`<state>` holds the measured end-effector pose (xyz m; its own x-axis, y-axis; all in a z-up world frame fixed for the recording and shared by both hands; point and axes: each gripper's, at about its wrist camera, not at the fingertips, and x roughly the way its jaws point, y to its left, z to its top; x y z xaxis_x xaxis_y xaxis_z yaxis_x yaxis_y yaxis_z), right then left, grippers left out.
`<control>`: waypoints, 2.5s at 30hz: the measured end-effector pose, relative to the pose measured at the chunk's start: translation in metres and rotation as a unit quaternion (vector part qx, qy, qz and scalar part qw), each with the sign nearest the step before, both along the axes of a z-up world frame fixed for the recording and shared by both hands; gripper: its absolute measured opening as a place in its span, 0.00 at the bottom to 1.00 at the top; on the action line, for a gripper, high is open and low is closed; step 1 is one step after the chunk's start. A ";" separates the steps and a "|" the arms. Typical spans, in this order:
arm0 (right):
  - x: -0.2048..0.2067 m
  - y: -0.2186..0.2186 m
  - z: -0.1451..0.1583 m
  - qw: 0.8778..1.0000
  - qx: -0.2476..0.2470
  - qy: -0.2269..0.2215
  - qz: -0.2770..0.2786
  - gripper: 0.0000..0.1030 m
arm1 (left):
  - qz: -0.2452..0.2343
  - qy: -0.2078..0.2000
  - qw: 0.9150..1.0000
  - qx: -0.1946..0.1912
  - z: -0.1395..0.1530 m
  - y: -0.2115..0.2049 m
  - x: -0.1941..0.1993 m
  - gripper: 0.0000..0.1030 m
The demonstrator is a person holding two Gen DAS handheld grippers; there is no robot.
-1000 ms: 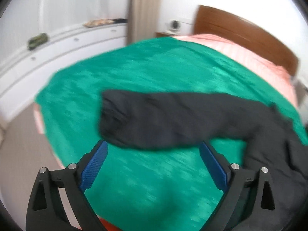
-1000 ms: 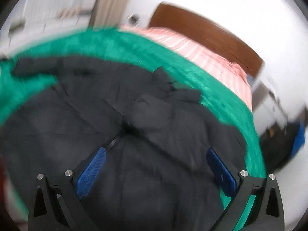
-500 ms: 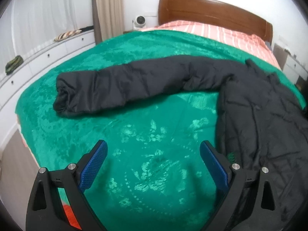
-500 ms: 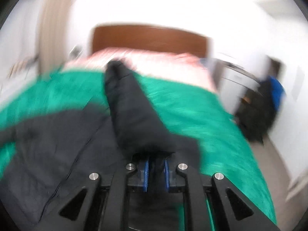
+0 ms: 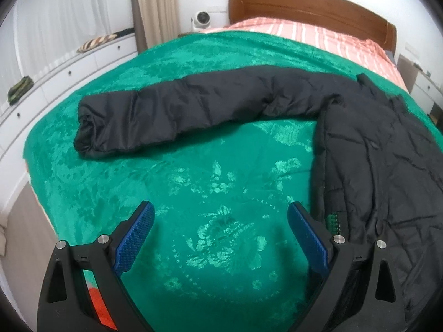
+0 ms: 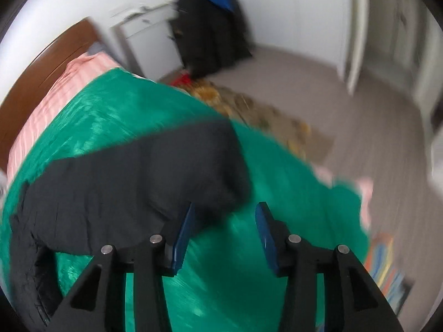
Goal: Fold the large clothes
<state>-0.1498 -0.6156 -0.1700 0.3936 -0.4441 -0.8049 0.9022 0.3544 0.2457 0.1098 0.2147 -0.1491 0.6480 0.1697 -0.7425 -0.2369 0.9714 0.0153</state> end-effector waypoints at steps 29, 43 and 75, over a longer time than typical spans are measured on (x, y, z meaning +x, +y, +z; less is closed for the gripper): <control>0.115 0.365 -0.040 0.875 -0.107 -0.019 0.471 0.97 | -0.191 0.058 0.980 -0.011 -0.021 -0.110 -0.026 1.00; 0.106 0.366 -0.040 0.875 -0.129 -0.012 0.466 1.00 | -0.189 0.047 0.981 0.012 -0.027 -0.114 -0.029 1.00; 0.115 0.376 -0.039 0.874 -0.132 0.040 0.466 1.00 | -0.164 0.083 0.983 -0.030 -0.034 -0.112 -0.025 1.00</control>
<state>-0.0350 -0.2400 -0.2093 0.6307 -0.1357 -0.7641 0.2019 0.9794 -0.0073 0.0852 0.1026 -0.1832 0.5305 -0.0746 -0.8444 0.0898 0.9955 -0.0315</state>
